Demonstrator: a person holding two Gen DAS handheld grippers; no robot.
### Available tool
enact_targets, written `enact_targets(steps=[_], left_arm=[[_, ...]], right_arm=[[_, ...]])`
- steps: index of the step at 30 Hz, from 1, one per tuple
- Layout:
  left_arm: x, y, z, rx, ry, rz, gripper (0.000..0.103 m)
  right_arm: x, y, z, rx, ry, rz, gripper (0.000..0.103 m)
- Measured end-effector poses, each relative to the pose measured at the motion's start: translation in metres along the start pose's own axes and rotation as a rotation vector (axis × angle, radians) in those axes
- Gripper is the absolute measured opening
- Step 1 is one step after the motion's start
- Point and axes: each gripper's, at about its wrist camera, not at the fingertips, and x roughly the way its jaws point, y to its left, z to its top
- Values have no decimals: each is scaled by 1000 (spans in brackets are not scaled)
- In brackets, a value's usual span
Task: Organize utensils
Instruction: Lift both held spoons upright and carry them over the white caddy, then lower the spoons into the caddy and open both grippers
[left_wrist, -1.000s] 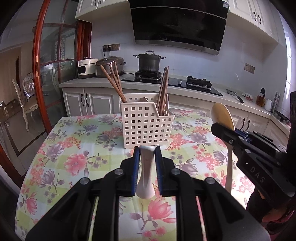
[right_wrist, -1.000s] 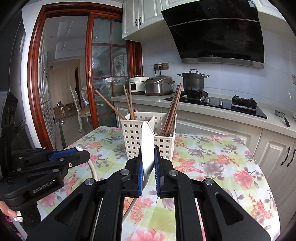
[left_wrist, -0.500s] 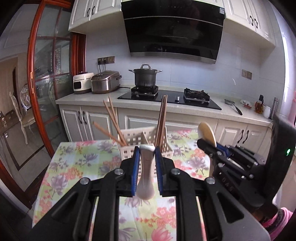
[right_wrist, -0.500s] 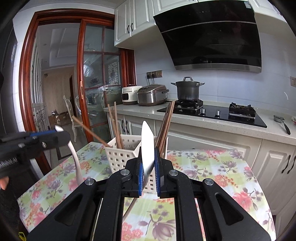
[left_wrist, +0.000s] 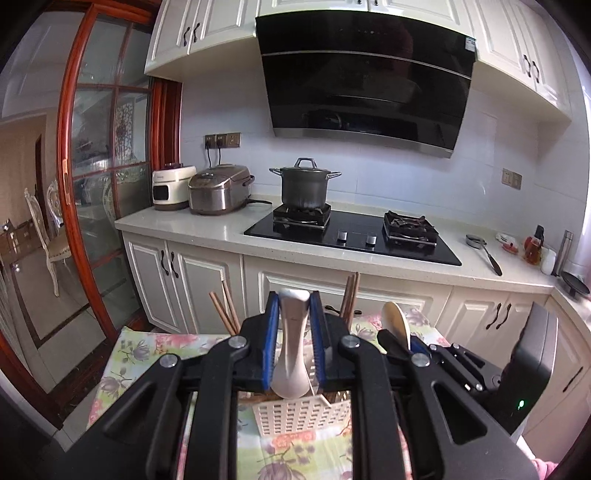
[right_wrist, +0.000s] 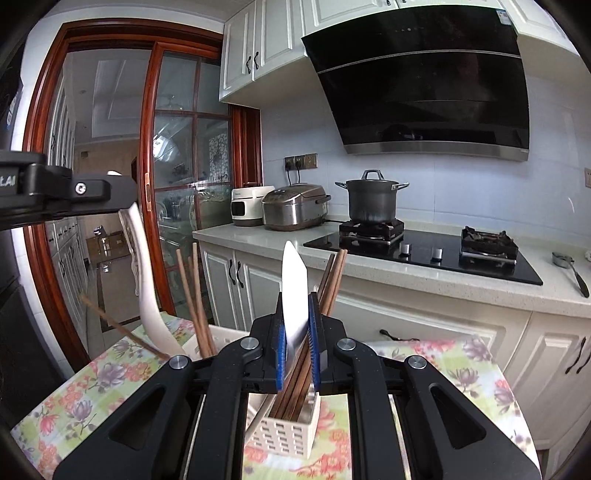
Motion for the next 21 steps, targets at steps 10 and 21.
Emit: enact_targets(steps=[10,21], left_arm=[[69,19,-7,-41,103,18,16],[96,35,-26,-72,160,30,23]], right_arm=[[58,-6,9,-73,-65,-29,11],[86,0,-8,-108,-97,-37,11]])
